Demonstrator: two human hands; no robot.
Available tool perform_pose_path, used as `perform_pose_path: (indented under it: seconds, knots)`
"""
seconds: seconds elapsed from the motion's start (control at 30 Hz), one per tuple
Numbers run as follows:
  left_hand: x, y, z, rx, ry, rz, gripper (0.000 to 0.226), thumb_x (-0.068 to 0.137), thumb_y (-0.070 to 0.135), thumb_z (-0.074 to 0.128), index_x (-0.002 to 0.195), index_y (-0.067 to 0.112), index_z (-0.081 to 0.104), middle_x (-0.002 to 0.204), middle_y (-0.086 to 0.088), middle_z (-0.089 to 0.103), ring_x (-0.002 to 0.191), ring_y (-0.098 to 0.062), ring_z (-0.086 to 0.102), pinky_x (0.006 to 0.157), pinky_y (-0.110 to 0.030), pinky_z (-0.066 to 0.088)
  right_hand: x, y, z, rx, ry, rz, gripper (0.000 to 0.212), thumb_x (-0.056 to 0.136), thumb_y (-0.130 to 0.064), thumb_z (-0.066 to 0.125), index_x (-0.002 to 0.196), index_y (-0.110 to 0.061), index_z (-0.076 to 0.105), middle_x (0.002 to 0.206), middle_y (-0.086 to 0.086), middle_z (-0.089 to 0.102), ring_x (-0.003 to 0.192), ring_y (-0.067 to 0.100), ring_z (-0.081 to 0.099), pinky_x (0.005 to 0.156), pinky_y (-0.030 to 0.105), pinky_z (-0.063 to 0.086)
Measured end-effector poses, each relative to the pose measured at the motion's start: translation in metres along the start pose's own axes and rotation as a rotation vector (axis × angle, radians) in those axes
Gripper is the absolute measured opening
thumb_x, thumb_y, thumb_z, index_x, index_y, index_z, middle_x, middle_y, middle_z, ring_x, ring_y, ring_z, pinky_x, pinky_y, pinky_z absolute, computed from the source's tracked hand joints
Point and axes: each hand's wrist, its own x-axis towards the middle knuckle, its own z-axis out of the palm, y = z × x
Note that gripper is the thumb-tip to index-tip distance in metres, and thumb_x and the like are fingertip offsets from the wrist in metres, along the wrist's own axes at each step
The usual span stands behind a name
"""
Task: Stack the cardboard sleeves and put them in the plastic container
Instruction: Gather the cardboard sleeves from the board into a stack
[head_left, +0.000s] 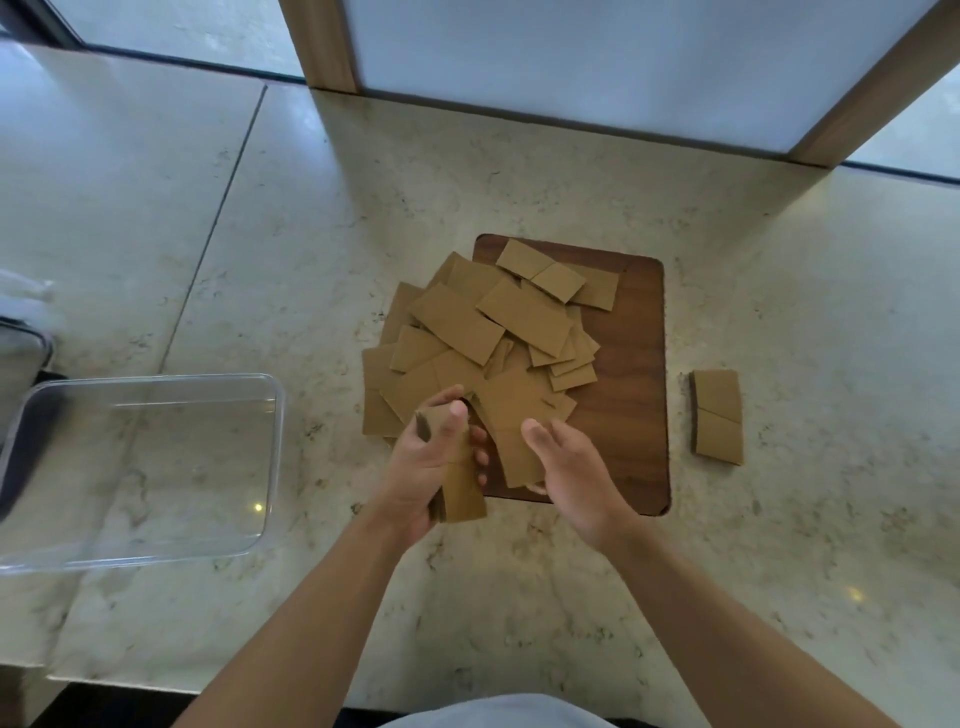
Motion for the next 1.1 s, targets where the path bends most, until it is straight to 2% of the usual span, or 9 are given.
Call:
perform_pose_path:
  seconds: [0.1,0.17,0.33,0.43,0.57,0.8,0.9,0.97,1.1]
  knots:
    - [0.001,-0.003,0.011,0.129,0.140,-0.118,0.053,0.087,0.033,0.086,0.132,0.025,0.059,0.114,-0.015,0.077,0.095,-0.035,0.079,0.070,-0.044,0.066,-0.005,-0.001,0.029,-0.211,-0.152,-0.037,0.050,0.103,-0.059,0.043,0.119,-0.016,0.062,0.110,0.005,0.072,0.100,0.023,0.070,0.091,0.043,0.057]
    - [0.001,-0.004,0.000,0.089,0.221,-0.167,0.036,0.095,0.018,0.075,0.126,0.029,0.060,0.108,-0.013,0.080,0.089,-0.033,0.080,0.061,-0.042,0.065,0.000,-0.007,0.035,-0.588,-0.147,-0.200,0.050,0.099,-0.065,0.034,0.105,-0.024,0.063,0.096,-0.002,0.071,0.086,0.016,0.068,0.078,0.042,0.057]
    - [-0.003,0.005,-0.046,-0.193,0.288,0.011,0.045,0.099,-0.005,0.056,0.141,0.009,0.059,0.097,-0.027,0.076,0.074,-0.040,0.075,0.063,-0.046,0.063,0.042,-0.031,0.054,-0.623,0.219,-0.357,0.014,0.102,-0.031,0.054,0.095,-0.022,0.062,0.095,-0.004,0.065,0.082,0.011,0.061,0.070,0.029,0.048]
    - [0.001,0.014,-0.059,-0.241,0.332,0.169,0.044,0.102,0.005,0.063,0.134,0.035,0.066,0.077,-0.014,0.067,0.060,-0.028,0.063,0.057,-0.040,0.058,0.058,-0.039,0.079,-0.891,0.227,-0.490,0.036,0.099,-0.038,0.062,0.130,-0.020,0.058,0.121,0.003,0.055,0.112,0.020,0.053,0.096,0.034,0.048]
    - [0.013,0.024,-0.071,-0.303,0.411,0.179,0.023,0.101,0.028,0.070,0.123,0.030,0.069,0.077,-0.011,0.067,0.060,-0.027,0.066,0.052,-0.038,0.056,0.075,-0.049,0.085,-1.263,0.172,-0.520,0.073,0.089,-0.041,0.065,0.156,-0.039,0.035,0.143,0.008,0.031,0.129,0.034,0.033,0.112,0.047,0.034]
    - [0.022,0.030,-0.071,-0.341,0.428,0.106,0.048,0.092,0.050,0.077,0.124,0.014,0.068,0.084,-0.017,0.069,0.064,-0.030,0.072,0.057,-0.042,0.060,0.080,-0.064,0.053,-1.393,0.052,-0.537,0.039,0.086,-0.044,0.074,0.122,-0.039,0.061,0.140,0.001,0.040,0.133,0.031,0.033,0.113,0.046,0.029]
    - [0.018,0.029,-0.072,-0.384,0.355,0.148,0.044,0.087,0.061,0.073,0.115,0.027,0.071,0.082,-0.014,0.071,0.068,-0.034,0.072,0.061,-0.045,0.062,0.078,-0.069,0.034,-1.143,-0.016,-0.487,0.017,0.092,-0.039,0.073,0.103,-0.033,0.062,0.115,-0.009,0.063,0.116,0.019,0.055,0.103,0.033,0.039]
    - [0.015,0.028,-0.071,-0.407,0.281,0.159,0.051,0.085,0.067,0.068,0.115,0.026,0.069,0.085,-0.014,0.071,0.072,-0.035,0.072,0.064,-0.047,0.062,0.075,-0.074,0.024,-0.776,-0.010,-0.349,0.013,0.094,-0.034,0.074,0.094,-0.035,0.061,0.094,-0.012,0.070,0.088,0.009,0.066,0.076,0.018,0.049]
    - [0.013,0.026,-0.060,-0.353,0.178,0.121,0.065,0.083,0.074,0.059,0.124,0.025,0.065,0.091,-0.014,0.073,0.075,-0.031,0.074,0.061,-0.044,0.063,0.062,-0.068,0.019,-0.128,0.061,-0.169,0.017,0.094,-0.022,0.077,0.108,-0.030,0.071,0.095,-0.005,0.082,0.088,0.007,0.076,0.077,0.030,0.062]
